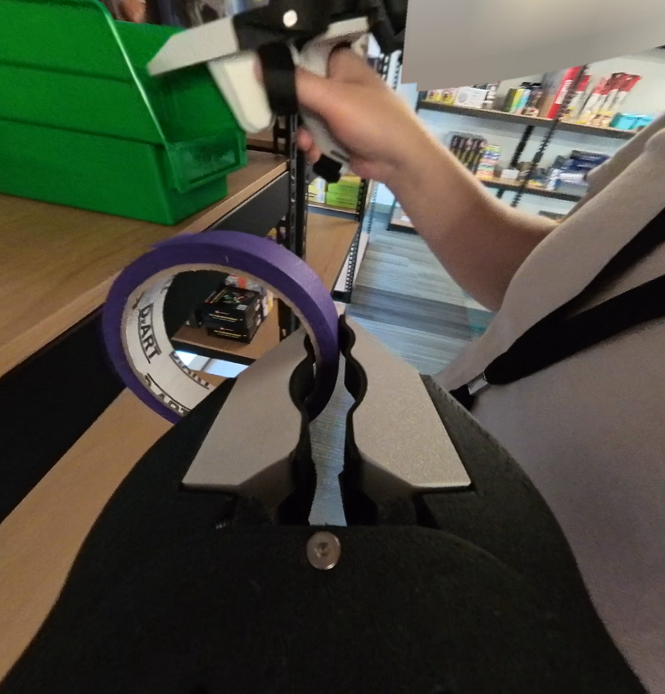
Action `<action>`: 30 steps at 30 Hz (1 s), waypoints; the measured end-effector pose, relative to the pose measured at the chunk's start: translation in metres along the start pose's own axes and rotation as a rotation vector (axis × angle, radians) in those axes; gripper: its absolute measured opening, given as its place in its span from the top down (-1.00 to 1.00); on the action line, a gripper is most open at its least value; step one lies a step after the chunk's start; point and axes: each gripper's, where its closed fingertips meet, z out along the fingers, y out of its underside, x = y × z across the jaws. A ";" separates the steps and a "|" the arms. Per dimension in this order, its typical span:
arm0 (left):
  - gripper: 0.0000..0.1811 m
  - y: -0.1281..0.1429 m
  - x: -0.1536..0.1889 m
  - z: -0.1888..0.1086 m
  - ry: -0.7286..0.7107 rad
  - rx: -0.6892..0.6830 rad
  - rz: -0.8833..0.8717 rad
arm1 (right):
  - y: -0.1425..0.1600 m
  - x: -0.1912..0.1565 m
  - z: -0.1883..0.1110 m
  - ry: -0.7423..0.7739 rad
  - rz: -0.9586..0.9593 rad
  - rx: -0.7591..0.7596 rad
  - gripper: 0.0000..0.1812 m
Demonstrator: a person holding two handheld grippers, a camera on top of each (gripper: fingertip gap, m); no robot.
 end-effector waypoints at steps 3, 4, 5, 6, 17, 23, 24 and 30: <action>0.93 0.004 0.004 0.005 0.080 -0.010 -0.022 | 0.009 -0.003 0.005 -0.019 0.022 -0.033 0.89; 0.93 0.006 0.005 0.007 0.104 -0.026 -0.031 | 0.009 0.005 0.001 0.025 0.014 -0.028 0.96; 0.93 0.008 0.007 0.009 0.126 -0.047 -0.044 | 0.010 0.011 -0.004 0.040 0.008 -0.031 0.98; 0.93 0.007 0.011 0.011 0.147 -0.062 -0.051 | 0.010 0.017 -0.009 0.053 0.027 -0.024 0.99; 0.93 -0.017 0.116 0.042 0.096 -0.059 0.068 | 0.038 0.015 -0.095 -0.134 -0.071 -0.019 1.00; 0.93 -0.025 0.227 0.105 0.195 0.063 0.040 | 0.097 0.066 -0.281 -0.269 -0.051 0.010 1.00; 0.93 -0.028 0.246 0.118 0.228 0.091 0.030 | 0.112 0.083 -0.313 -0.263 -0.053 0.005 1.00; 0.93 -0.047 0.327 0.194 0.436 0.144 0.005 | 0.237 0.224 -0.454 -0.096 -0.027 -0.163 1.00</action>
